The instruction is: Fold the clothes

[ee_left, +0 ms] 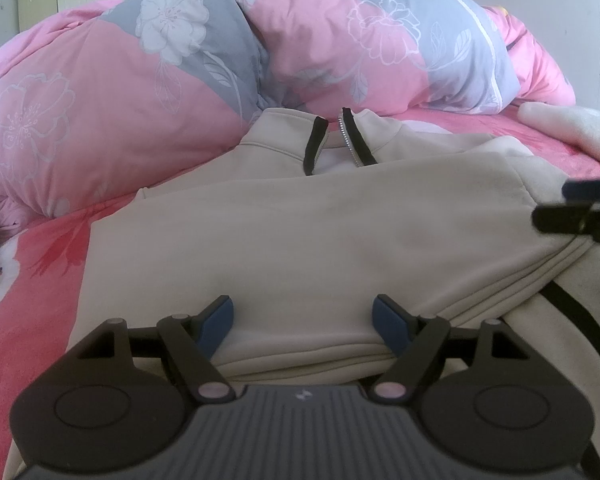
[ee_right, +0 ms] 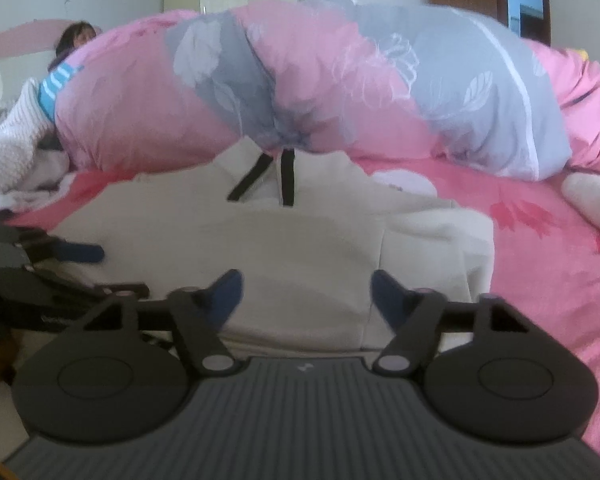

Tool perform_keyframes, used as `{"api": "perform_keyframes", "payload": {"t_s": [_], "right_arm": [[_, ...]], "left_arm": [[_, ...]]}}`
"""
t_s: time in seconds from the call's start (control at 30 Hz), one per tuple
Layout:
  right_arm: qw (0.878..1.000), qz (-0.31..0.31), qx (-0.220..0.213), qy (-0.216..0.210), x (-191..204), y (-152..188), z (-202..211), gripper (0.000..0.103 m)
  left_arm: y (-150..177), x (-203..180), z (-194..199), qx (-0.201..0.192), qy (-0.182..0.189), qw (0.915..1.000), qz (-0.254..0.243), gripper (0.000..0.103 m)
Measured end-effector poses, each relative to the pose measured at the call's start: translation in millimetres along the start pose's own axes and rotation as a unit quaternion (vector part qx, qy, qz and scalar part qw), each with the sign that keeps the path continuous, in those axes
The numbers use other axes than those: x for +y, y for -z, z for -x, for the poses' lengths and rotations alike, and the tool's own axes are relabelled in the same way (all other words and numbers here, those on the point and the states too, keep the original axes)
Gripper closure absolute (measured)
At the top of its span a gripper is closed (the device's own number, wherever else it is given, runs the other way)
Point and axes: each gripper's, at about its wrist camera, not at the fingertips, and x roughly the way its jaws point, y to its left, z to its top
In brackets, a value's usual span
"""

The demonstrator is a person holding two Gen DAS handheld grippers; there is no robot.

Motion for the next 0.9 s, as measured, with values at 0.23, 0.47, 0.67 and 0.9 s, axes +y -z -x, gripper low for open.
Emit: {"api": "perform_keyframes", "payload": {"t_s": [0.23,0.47,0.67,0.9], "right_arm": [[0.997,0.043,0.059,0.018,6,10,-21,0.038],[0.997,0.042,0.06,0.013,5,11,-21,0.038],[0.997,0.041,0.059,0.011,4,10,-22,0.038],[0.997,0.039,0.059,0.008,3,10,-22,0.038]], "left_arm": [[0,0,0,0.0,-0.002,1.0,-0.002,0.025],[0,-1,1,0.0,-0.006,1.0,-0.004,0.024],[0,-3,1,0.0,-0.009,0.9999,-0.007,0.024],[0,-4,1,-0.001,-0.014,0.9998,-0.01,0.023]]}}
